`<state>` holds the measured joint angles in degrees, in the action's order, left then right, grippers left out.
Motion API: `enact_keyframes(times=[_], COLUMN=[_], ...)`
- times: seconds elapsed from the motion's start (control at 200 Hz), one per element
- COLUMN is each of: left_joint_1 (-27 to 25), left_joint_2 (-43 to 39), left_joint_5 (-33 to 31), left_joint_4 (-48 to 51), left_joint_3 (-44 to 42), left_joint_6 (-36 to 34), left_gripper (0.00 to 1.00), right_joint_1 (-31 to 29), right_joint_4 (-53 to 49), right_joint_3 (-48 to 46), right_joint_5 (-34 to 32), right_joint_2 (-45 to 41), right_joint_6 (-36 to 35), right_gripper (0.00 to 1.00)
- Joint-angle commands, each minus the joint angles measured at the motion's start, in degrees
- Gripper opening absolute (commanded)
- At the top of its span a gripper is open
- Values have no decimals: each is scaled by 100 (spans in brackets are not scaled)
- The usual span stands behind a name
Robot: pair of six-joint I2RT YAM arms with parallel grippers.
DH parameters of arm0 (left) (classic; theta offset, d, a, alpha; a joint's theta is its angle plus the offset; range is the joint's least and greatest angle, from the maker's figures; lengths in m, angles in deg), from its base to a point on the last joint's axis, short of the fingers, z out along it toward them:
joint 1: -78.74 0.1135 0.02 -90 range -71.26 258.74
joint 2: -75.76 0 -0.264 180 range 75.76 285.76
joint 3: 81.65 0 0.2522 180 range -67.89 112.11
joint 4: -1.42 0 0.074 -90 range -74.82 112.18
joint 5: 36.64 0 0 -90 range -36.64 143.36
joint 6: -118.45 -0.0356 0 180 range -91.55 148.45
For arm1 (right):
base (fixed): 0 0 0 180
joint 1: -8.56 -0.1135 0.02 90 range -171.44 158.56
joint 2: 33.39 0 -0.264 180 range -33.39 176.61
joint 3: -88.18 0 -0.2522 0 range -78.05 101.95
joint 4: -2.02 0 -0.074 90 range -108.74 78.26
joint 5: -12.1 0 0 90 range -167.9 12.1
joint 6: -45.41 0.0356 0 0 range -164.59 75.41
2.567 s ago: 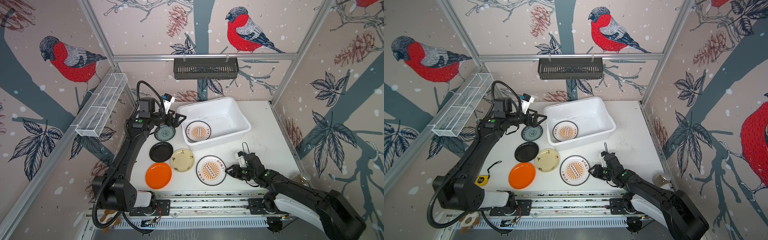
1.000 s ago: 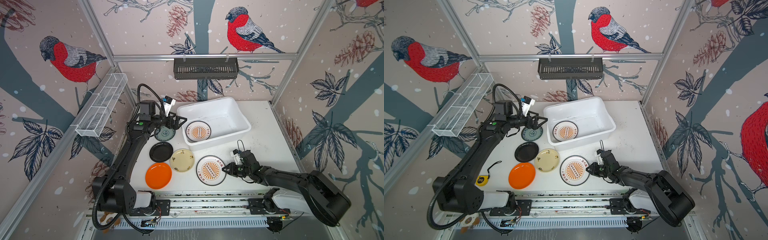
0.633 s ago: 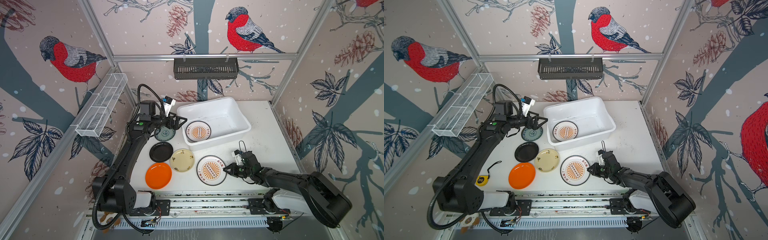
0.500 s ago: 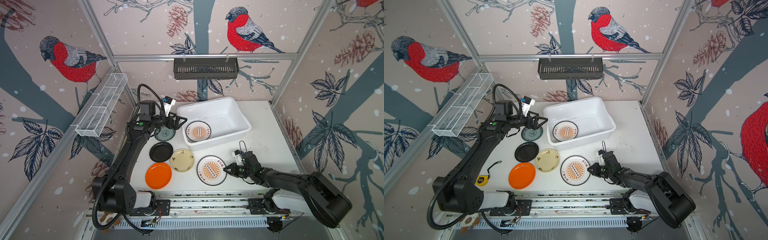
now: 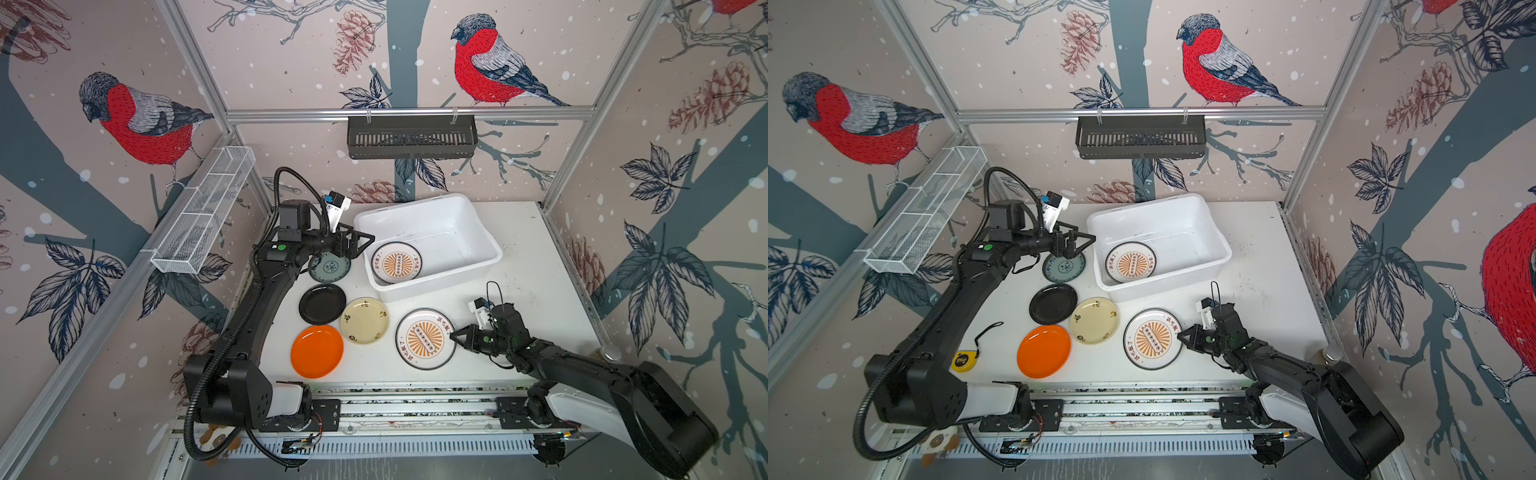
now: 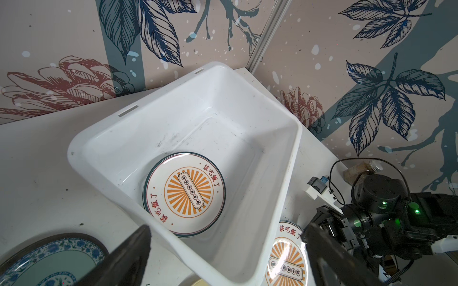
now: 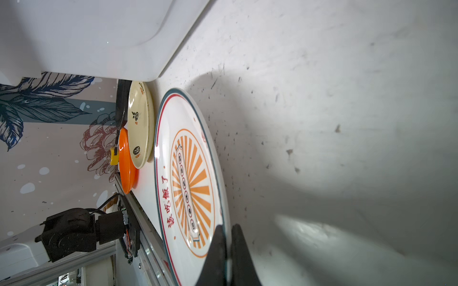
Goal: Place the plates into the plastic bin on the countertop
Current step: 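Lift the sunburst plate upright and carry it toward the white bin with right gripper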
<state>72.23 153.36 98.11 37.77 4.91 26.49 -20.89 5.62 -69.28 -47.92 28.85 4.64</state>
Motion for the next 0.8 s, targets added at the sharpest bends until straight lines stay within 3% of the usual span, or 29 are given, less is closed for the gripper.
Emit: enact_keyframes(times=[0.0, 0.796], left_joint_1=[4, 0], left_joint_2=[-44, -34], left_joint_5=[51, -144], left_joint_4=[-208, -237], left_joint_3=[53, 205], left_joint_6=[-50, 29], left_gripper=[96, 96], right_joint_1=[53, 203], right_joint_4=[-248, -1648], right_joint_3=[63, 547], right_joint_5=[152, 876], right_joint_2=[-232, -1574], right_joint_6=[-111, -458], right_gripper=[2, 1])
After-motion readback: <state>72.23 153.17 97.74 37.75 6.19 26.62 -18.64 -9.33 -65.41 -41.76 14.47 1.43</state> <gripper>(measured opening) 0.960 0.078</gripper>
